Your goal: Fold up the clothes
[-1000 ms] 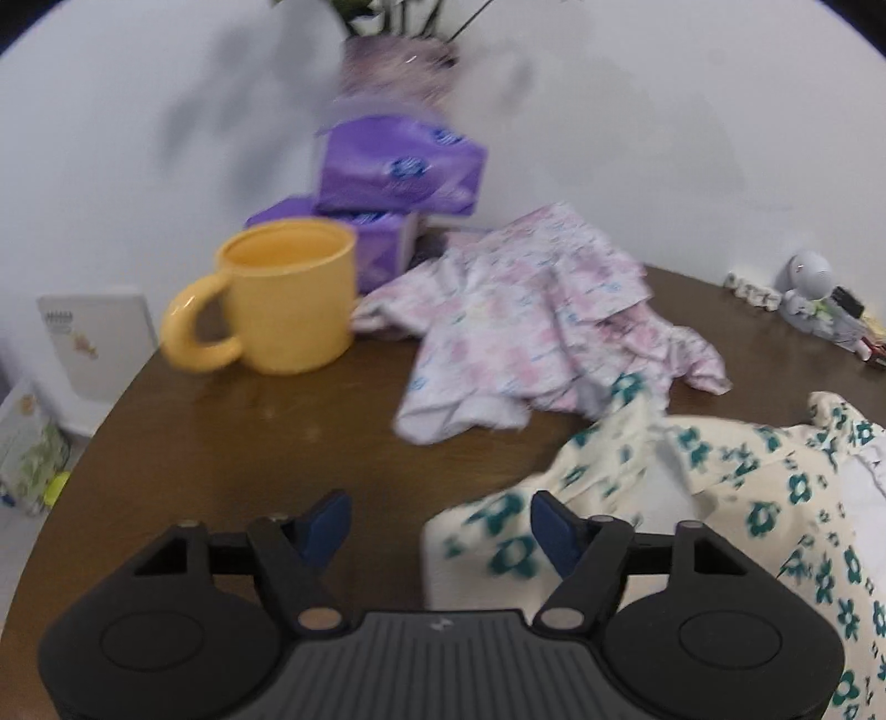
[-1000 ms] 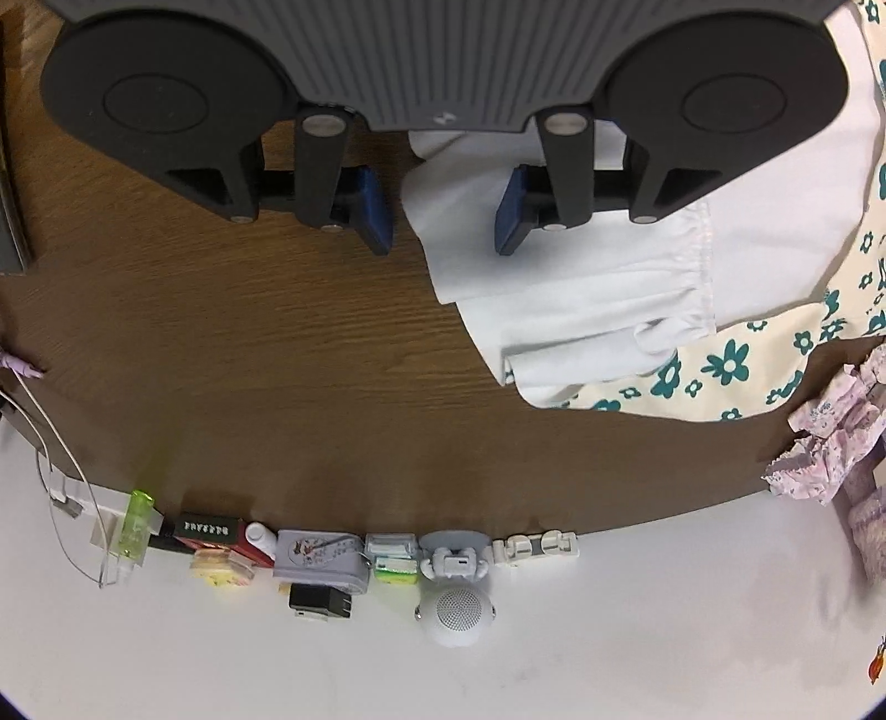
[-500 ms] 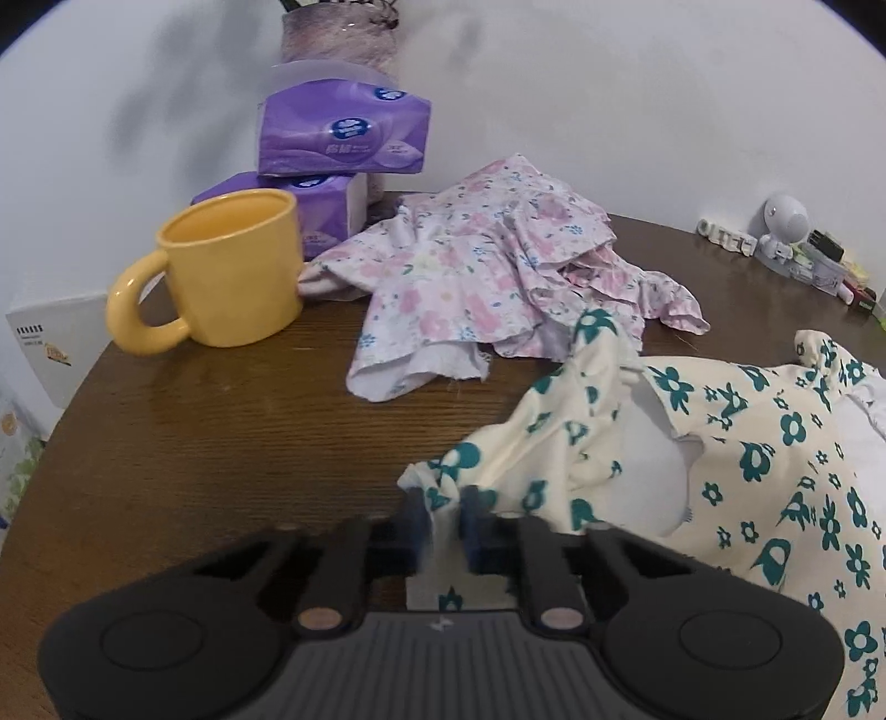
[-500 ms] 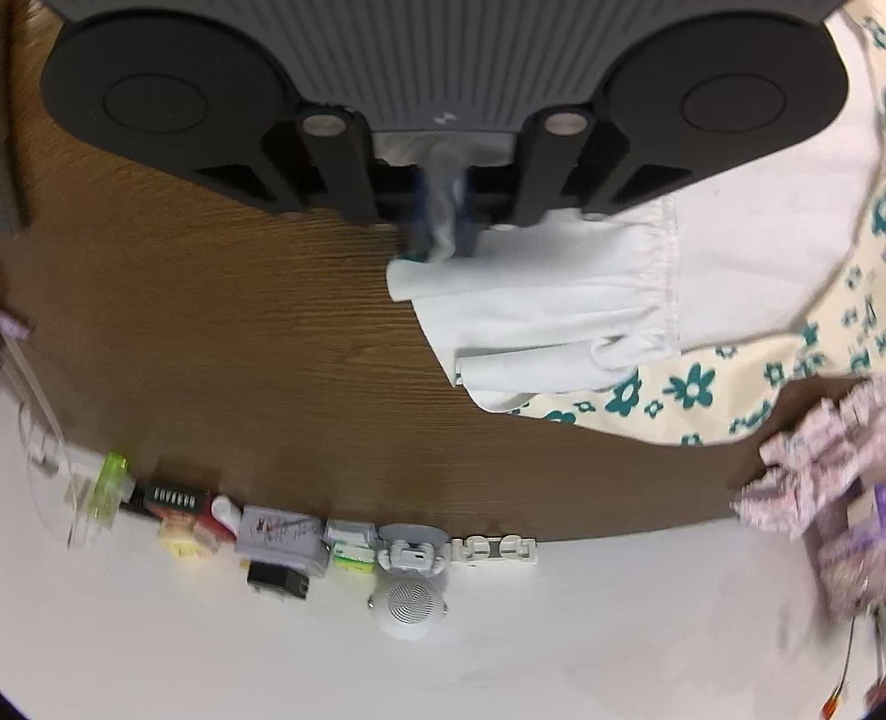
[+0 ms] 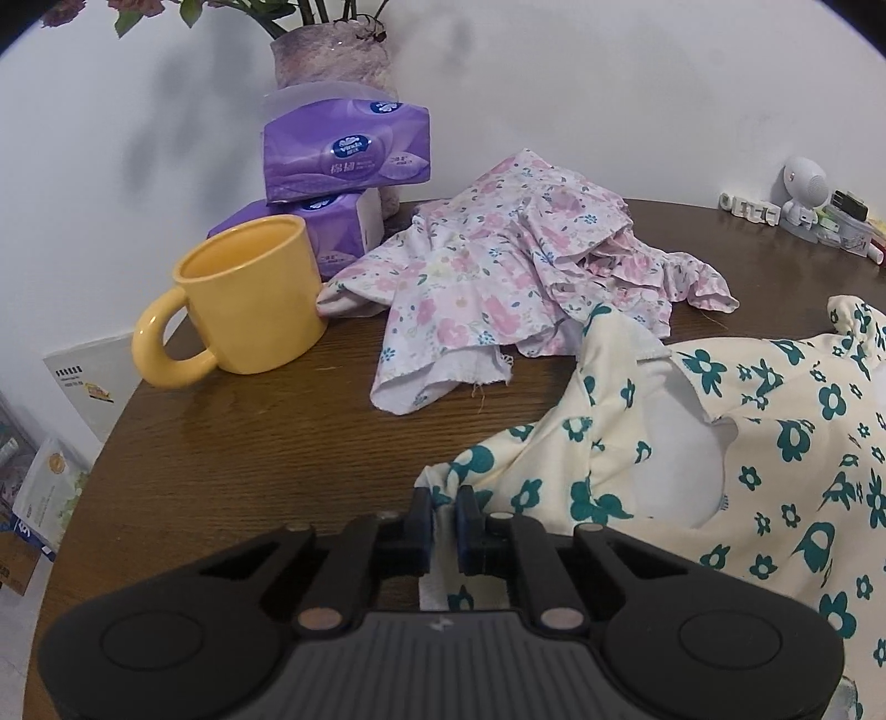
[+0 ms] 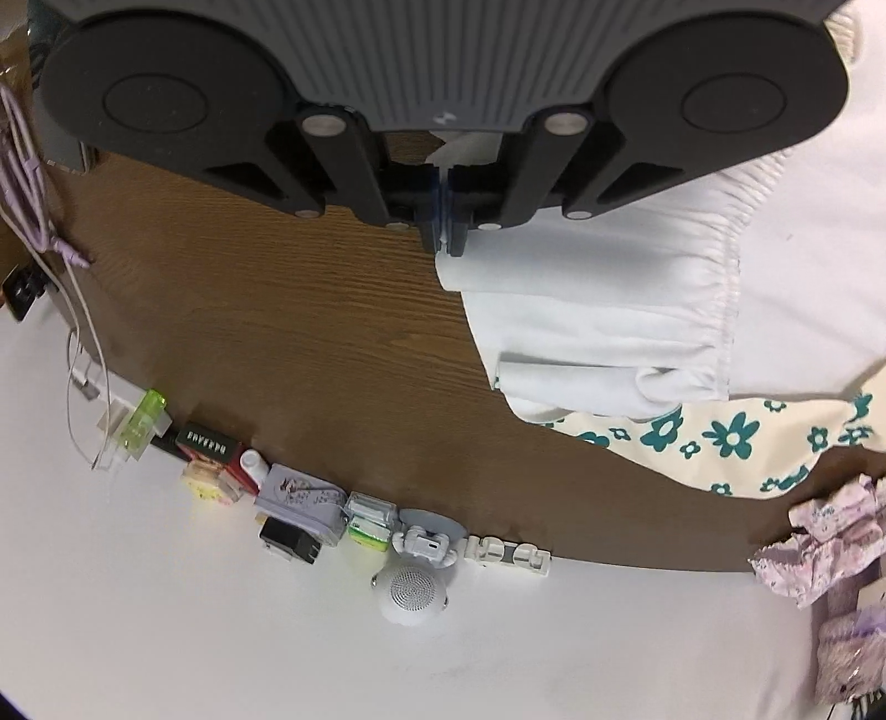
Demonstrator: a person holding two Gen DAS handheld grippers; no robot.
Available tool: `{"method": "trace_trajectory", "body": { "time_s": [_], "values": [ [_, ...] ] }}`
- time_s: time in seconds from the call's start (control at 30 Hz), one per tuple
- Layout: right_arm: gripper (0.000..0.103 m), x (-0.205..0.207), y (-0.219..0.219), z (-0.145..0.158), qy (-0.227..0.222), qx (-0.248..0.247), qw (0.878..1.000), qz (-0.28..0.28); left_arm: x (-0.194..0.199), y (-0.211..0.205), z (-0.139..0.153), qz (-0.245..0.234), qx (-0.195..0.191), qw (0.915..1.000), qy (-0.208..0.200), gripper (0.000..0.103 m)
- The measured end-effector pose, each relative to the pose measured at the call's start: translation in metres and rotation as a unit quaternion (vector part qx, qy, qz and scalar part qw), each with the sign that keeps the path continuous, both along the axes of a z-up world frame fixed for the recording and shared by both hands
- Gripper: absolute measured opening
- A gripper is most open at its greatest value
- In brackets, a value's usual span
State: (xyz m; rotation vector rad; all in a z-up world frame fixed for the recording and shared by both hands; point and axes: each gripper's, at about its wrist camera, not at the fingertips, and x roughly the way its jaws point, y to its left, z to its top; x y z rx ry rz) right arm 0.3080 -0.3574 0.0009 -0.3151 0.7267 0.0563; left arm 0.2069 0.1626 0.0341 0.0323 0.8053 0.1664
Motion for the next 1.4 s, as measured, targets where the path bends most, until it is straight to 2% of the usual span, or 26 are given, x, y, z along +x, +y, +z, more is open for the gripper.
{"method": "trace_trajectory", "body": {
  "time_s": [0.07,0.13,0.17,0.23,0.27,0.3,0.43,0.63,0.73,1.07,1.13,1.23,1.27,1.4],
  "values": [
    [0.002,0.0,0.003,-0.001,-0.003,-0.009,1.0,0.004,-0.002,0.003,0.002,0.009,-0.01,0.9999,-0.006,0.016],
    [0.004,-0.002,0.0,0.002,-0.005,0.009,1.0,0.0,-0.01,0.007,0.008,0.021,-0.03,0.9991,-0.021,0.024],
    [0.009,-0.006,-0.004,0.006,-0.007,0.033,0.999,-0.003,-0.016,0.009,0.012,0.026,-0.04,0.9984,-0.029,0.027],
    [0.024,-0.014,-0.013,0.017,-0.013,0.084,0.996,-0.009,-0.03,0.011,0.019,0.035,-0.054,0.9969,-0.045,0.044],
    [0.036,-0.019,-0.018,0.02,-0.011,0.108,0.994,-0.007,-0.038,0.011,0.022,0.039,-0.057,0.9964,-0.05,0.048],
    [0.042,-0.024,-0.024,0.024,-0.008,0.131,0.991,-0.005,-0.045,0.011,0.024,0.042,-0.06,0.996,-0.052,0.052],
    [0.044,-0.043,-0.041,0.025,0.015,0.183,0.983,-0.008,-0.077,0.006,0.025,0.045,-0.083,0.9945,-0.045,0.053],
    [0.047,-0.075,-0.057,0.013,0.034,0.221,0.974,-0.022,-0.118,-0.005,0.019,0.054,-0.119,0.9906,-0.039,0.054],
    [0.051,-0.078,-0.054,0.011,0.033,0.217,0.975,-0.016,-0.127,-0.013,0.014,0.048,-0.127,0.9902,-0.035,0.054],
    [0.05,-0.086,-0.041,0.005,0.03,0.203,0.979,0.005,-0.126,-0.032,0.004,0.037,-0.102,0.9936,-0.029,0.053],
    [0.047,-0.087,-0.032,0.006,0.029,0.188,0.982,0.012,-0.125,-0.036,0.002,0.033,-0.096,0.9945,-0.027,0.052],
    [0.033,-0.087,-0.018,0.006,0.027,0.164,0.986,0.023,-0.124,-0.042,-0.002,0.03,-0.082,0.9959,-0.025,0.052],
    [0.024,-0.087,-0.014,0.006,0.026,0.156,0.987,0.027,-0.124,-0.043,-0.003,0.03,-0.08,0.9959,-0.028,0.049],
    [0.004,-0.092,-0.003,0.007,0.022,0.138,0.989,0.036,-0.123,-0.049,-0.004,0.026,-0.057,0.9976,-0.03,0.031]
  ]
}}
